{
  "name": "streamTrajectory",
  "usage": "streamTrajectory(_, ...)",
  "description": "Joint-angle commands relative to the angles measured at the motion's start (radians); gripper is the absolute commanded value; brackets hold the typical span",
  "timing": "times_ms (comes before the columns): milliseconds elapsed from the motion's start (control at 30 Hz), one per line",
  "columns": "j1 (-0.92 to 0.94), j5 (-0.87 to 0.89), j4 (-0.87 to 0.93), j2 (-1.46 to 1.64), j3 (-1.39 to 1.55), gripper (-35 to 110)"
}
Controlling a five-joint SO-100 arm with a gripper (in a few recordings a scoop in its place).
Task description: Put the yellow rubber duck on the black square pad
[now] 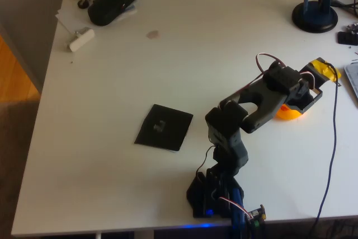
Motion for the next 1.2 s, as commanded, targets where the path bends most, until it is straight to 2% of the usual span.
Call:
streamTrajectory(0,0.017,-0.009,0.0,0.012,-0.032,37)
streamTrajectory(1167,0.02,-0.009,0.0,-0.129,-0.121,37)
